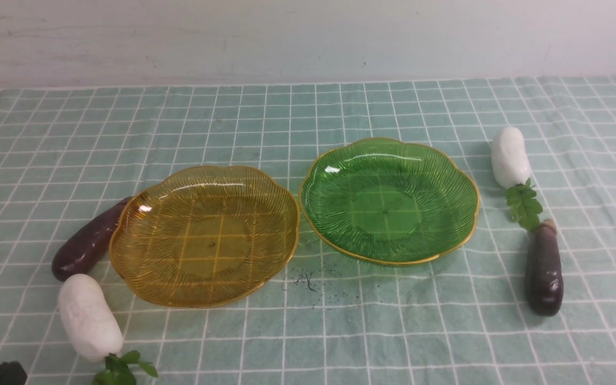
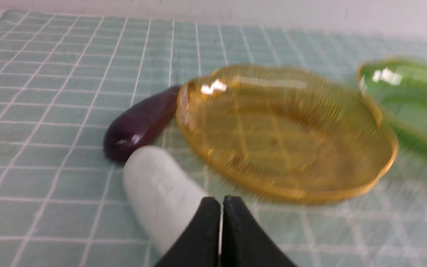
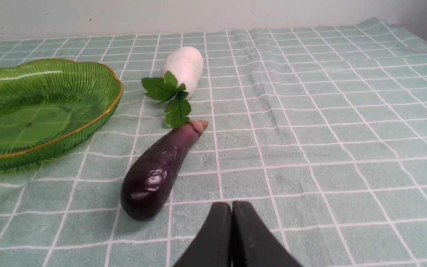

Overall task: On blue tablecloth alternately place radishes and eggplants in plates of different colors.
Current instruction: 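Pick up the white radish and place it in the left plate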

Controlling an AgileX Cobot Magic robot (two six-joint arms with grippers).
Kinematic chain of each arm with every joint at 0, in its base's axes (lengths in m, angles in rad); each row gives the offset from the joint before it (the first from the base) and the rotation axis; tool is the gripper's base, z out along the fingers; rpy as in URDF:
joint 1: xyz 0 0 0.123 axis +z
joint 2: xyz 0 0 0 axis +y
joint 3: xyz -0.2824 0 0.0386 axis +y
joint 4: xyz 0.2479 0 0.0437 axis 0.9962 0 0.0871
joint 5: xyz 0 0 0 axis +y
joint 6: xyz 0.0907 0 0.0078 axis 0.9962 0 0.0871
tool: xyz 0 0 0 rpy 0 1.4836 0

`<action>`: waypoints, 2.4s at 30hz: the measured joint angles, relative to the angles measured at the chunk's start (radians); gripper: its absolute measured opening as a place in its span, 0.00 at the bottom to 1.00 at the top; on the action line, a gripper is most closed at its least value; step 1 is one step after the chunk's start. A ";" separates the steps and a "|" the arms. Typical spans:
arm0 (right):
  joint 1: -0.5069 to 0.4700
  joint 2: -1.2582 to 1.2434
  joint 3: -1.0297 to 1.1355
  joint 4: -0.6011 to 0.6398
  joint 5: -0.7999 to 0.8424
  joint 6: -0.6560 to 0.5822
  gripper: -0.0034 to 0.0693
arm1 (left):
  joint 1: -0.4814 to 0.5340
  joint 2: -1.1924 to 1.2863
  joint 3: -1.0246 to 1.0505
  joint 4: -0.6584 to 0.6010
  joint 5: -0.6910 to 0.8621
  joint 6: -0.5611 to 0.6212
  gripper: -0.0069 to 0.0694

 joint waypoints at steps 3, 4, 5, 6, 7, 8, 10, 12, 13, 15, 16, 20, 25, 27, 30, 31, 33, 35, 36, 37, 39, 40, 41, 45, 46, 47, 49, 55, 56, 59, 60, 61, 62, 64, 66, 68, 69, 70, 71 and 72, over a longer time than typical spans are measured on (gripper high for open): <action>0.000 0.000 0.000 0.000 -0.001 0.000 0.03 | 0.000 0.000 0.000 -0.237 -0.175 -0.070 0.08; 0.000 0.000 0.000 0.000 -0.001 0.000 0.03 | 0.000 0.000 0.000 -0.308 -0.220 -0.076 0.08; 0.000 0.000 0.000 0.000 -0.001 0.000 0.03 | 0.000 0.000 0.000 -0.391 -0.284 -0.080 0.08; 0.000 0.000 0.000 0.000 -0.001 0.000 0.03 | 0.000 0.000 0.000 -0.447 -0.339 -0.081 0.08; 0.000 0.000 0.000 0.000 -0.001 0.000 0.03 | 0.000 0.000 0.000 -0.506 -0.408 -0.082 0.08; 0.000 0.000 0.000 0.000 -0.001 0.000 0.03 | 0.000 0.000 -0.001 -0.544 -0.461 -0.083 0.08; 0.000 0.000 0.000 0.002 -0.005 0.000 0.03 | 0.000 0.000 -0.027 -0.582 -0.497 -0.082 0.08; 0.000 0.000 0.003 0.025 -0.026 0.008 0.03 | 0.000 0.000 -0.098 -0.586 -0.471 -0.065 0.08; 0.000 0.000 0.007 0.060 -0.056 0.022 0.03 | 0.000 0.000 -0.142 -0.582 -0.439 -0.050 0.08; 0.000 0.000 0.010 0.142 -0.126 0.055 0.03 | 0.000 0.025 -0.268 -0.564 -0.330 0.001 0.08; 0.000 0.000 0.010 0.203 -0.179 0.076 0.03 | 0.000 0.052 -0.308 -0.559 -0.271 0.025 0.08; 0.000 0.000 0.010 0.406 -0.354 0.147 0.03 | 0.000 0.244 -0.526 -0.530 0.006 0.106 0.08; 0.000 0.000 0.010 0.526 -0.472 0.161 0.03 | 0.000 0.505 -0.674 -0.438 0.296 0.125 0.08; 0.000 0.000 0.010 0.545 -0.526 0.161 0.03 | 0.000 0.720 -0.762 -0.272 0.497 0.084 0.08; 0.000 0.000 0.008 0.555 -0.556 0.191 0.03 | 0.000 0.982 -0.846 -0.036 0.674 -0.041 0.08; 0.000 0.000 0.003 0.556 -0.549 0.193 0.03 | 0.000 0.993 -0.854 -0.012 0.682 -0.048 0.08; 0.004 0.000 -0.042 0.549 -0.438 0.207 0.03 | 0.000 1.072 -0.880 0.056 0.719 -0.091 0.08; 0.024 0.031 -0.179 0.497 -0.257 0.198 0.03 | 0.001 1.149 -0.906 0.119 0.732 -0.129 0.08; 0.032 0.068 -0.246 0.469 -0.179 0.181 0.03 | 0.001 1.177 -0.911 0.139 0.736 -0.146 0.08; 0.038 0.116 -0.314 0.443 -0.119 0.158 0.03 | 0.001 1.199 -0.912 0.153 0.739 -0.158 0.08; 0.045 0.219 -0.430 0.406 0.020 0.097 0.03 | 0.001 1.232 -0.913 0.169 0.742 -0.170 0.08; 0.048 0.302 -0.500 0.386 0.104 0.050 0.03 | 0.001 1.258 -0.913 0.174 0.742 -0.171 0.08; 0.048 0.358 -0.562 0.376 0.157 -0.001 0.03 | 0.001 1.273 -0.913 0.178 0.742 -0.175 0.08; 0.048 0.515 -0.674 0.387 0.274 -0.137 0.03 | 0.001 1.321 -0.915 0.212 0.733 -0.179 0.14; 0.048 0.541 -0.684 0.404 0.284 -0.160 0.03 | 0.001 1.332 -0.915 0.221 0.727 -0.184 0.16; 0.048 0.568 -0.692 0.422 0.287 -0.182 0.03 | 0.001 1.343 -0.916 0.228 0.718 -0.192 0.19; 0.048 0.603 -0.696 0.466 0.293 -0.222 0.03 | 0.001 1.369 -0.918 0.244 0.697 -0.218 0.28; 0.048 0.656 -0.698 0.641 0.297 -0.382 0.03 | 0.001 1.470 -0.919 0.365 0.628 -0.388 0.72; 0.048 0.656 -0.698 0.647 0.297 -0.387 0.03 | 0.001 1.474 -0.919 0.365 0.626 -0.396 0.74; 0.049 0.656 -0.698 0.716 0.296 -0.451 0.03 | 0.001 1.535 -0.919 0.443 0.606 -0.503 0.90; 0.049 0.656 -0.698 0.731 0.293 -0.467 0.03 | 0.001 1.558 -0.922 0.459 0.604 -0.532 0.94; 0.049 0.656 -0.698 0.750 0.287 -0.478 0.03 | 0.001 1.571 -0.929 0.455 0.600 -0.550 0.97; 0.049 0.656 -0.698 0.753 0.287 -0.482 0.03 | 0.001 1.573 -0.929 0.455 0.598 -0.550 0.97; 0.049 0.656 -0.699 0.792 0.269 -0.495 0.03 | 0.000 1.596 -0.938 0.430 0.569 -0.560 0.98; 0.049 0.656 -0.699 0.802 0.264 -0.497 0.03 | -0.001 1.610 -0.939 0.428 0.546 -0.566 0.98; 0.049 0.656 -0.699 0.804 0.259 -0.498 0.03 | 0.000 1.630 -0.934 0.450 0.554 -0.566 0.97; 0.049 0.657 -0.699 0.806 0.257 -0.498 0.03 | 0.001 1.638 -0.930 0.455 0.560 -0.567 0.96; 0.049 0.657 -0.699 0.810 0.254 -0.498 0.03 | 0.001 1.640 -0.927 0.456 0.561 -0.567 0.94; 0.049 0.657 -0.699 0.812 0.253 -0.498 0.03 | 0.001 1.642 -0.928 0.453 0.561 -0.567 0.93; 0.049 0.657 -0.699 0.816 0.250 -0.498 0.03 | 0.001 1.642 -0.928 0.448 0.561 -0.567 0.89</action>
